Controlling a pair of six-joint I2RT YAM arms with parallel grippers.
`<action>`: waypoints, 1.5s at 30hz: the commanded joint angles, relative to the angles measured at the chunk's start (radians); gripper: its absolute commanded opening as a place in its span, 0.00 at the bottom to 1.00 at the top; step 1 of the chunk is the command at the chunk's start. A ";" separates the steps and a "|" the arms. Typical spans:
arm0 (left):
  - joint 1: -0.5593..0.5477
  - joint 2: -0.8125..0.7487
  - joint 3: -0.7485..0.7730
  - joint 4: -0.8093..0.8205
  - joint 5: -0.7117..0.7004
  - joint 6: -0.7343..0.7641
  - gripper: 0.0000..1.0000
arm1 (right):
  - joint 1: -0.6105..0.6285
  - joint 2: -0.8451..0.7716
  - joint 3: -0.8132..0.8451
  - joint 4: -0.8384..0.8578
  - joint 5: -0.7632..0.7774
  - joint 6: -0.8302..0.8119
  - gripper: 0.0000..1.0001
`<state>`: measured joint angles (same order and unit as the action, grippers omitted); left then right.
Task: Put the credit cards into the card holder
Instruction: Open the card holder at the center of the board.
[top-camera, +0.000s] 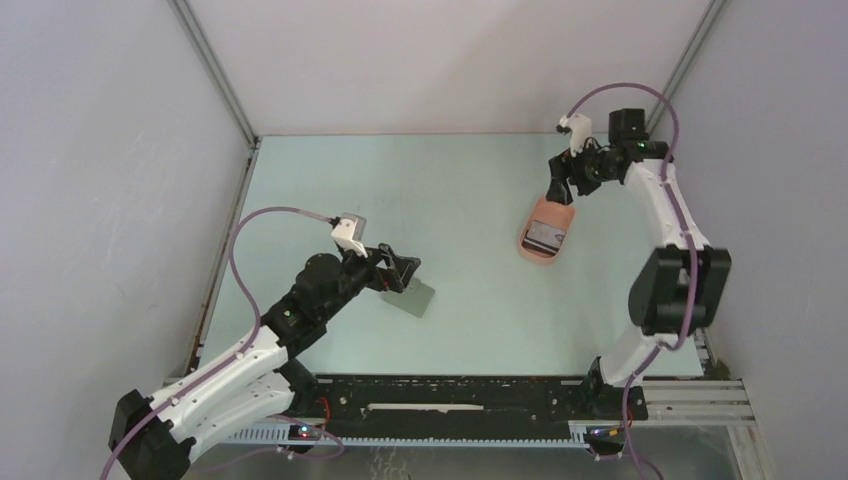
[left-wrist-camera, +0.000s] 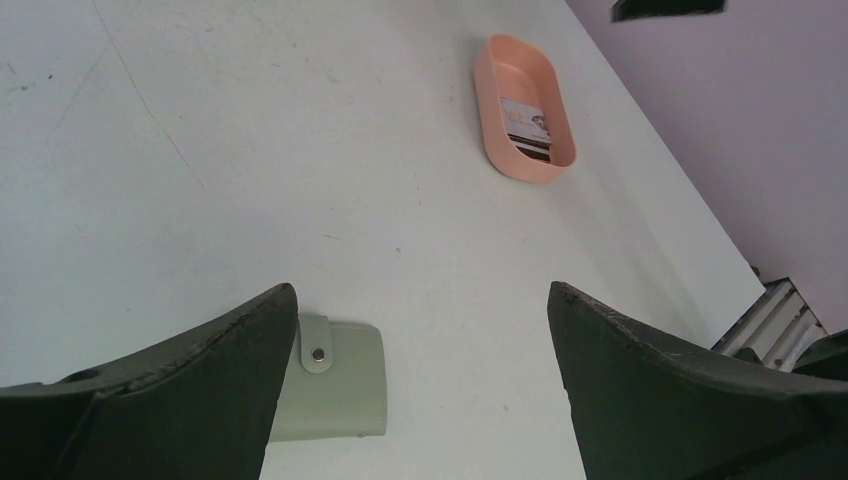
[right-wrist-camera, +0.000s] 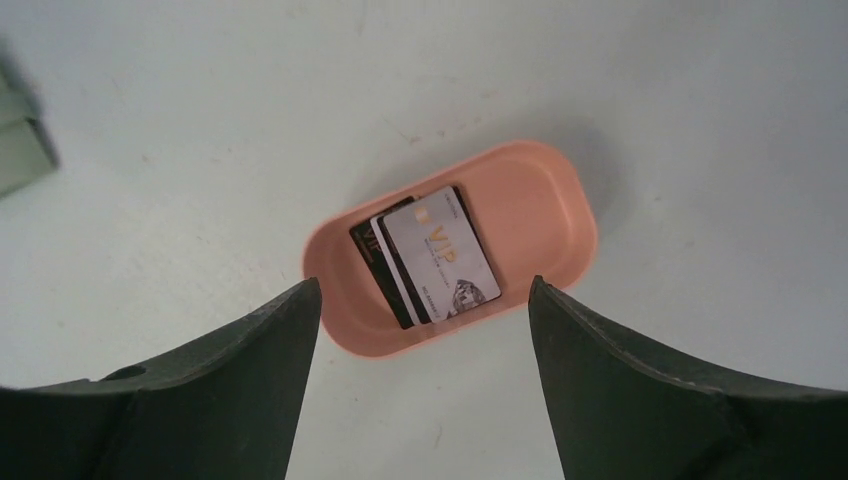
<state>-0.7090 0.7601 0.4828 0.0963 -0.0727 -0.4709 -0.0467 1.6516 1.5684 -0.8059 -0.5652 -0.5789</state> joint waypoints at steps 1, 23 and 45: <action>0.004 -0.006 -0.018 0.055 -0.009 -0.004 1.00 | 0.028 0.145 0.078 -0.140 0.067 -0.118 0.84; 0.032 -0.018 -0.111 0.113 0.001 -0.025 1.00 | 0.145 0.384 -0.003 -0.032 0.307 -0.201 0.94; 0.052 0.068 -0.215 -0.060 -0.224 -0.468 0.58 | 0.578 -0.095 -0.360 0.218 -0.257 -0.196 0.92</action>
<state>-0.6762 0.7948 0.2890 0.0803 -0.2085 -0.7643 0.3851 1.5288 1.2816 -0.6903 -0.5900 -0.7418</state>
